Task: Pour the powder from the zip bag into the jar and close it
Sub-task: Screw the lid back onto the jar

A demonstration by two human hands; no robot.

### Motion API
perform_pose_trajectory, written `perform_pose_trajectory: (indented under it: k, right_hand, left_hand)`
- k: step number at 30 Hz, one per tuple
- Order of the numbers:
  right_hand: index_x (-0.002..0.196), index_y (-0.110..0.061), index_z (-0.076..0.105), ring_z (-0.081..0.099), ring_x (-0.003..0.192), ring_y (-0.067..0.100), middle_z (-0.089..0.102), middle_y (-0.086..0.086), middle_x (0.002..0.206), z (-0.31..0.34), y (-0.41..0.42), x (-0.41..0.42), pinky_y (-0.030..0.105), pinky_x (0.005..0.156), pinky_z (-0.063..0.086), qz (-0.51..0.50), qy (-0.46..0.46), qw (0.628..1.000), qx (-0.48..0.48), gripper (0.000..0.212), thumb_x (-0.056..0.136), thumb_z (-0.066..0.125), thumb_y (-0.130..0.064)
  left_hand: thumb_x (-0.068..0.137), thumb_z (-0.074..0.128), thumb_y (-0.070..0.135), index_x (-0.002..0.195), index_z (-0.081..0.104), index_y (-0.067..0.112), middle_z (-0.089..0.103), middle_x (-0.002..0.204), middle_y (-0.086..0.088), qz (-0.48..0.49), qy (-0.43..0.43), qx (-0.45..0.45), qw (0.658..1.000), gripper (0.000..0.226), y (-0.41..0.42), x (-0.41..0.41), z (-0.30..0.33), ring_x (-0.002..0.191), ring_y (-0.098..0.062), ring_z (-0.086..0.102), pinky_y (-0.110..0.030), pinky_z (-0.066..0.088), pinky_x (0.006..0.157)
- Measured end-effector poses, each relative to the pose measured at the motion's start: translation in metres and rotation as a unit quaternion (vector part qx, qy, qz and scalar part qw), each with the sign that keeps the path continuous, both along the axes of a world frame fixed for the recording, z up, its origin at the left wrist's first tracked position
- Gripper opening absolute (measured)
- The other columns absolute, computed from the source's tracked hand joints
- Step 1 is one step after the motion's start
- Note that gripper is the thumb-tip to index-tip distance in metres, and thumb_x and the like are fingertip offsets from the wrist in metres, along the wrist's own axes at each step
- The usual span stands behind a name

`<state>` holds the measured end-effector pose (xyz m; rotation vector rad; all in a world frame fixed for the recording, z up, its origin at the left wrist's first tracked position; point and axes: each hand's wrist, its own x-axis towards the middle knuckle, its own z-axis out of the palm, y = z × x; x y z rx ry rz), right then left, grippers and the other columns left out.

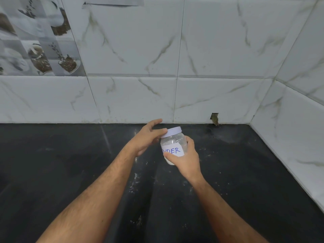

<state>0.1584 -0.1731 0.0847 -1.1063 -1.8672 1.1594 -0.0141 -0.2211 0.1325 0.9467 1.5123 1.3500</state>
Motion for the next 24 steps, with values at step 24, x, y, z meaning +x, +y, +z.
perform_pose_trajectory:
  k: [24]
  right_hand:
    - [0.132, -0.036, 0.039, 0.060, 0.098, 0.004, 0.059, -0.016, 0.115, 0.007, -0.013, 0.008, 0.020, 0.075, 0.051, -0.016, -0.011, 0.999, 0.026, 0.088, 0.060, 0.087, -0.048]
  left_hand:
    - [0.089, 0.067, 0.047, 0.144, 0.045, 0.023, 0.070, 0.113, 0.005, -0.018, 0.088, -0.048, 0.995, 0.064, 0.005, 0.024, 0.019, 0.103, -0.008, 0.066, -0.028, 0.049, 0.093]
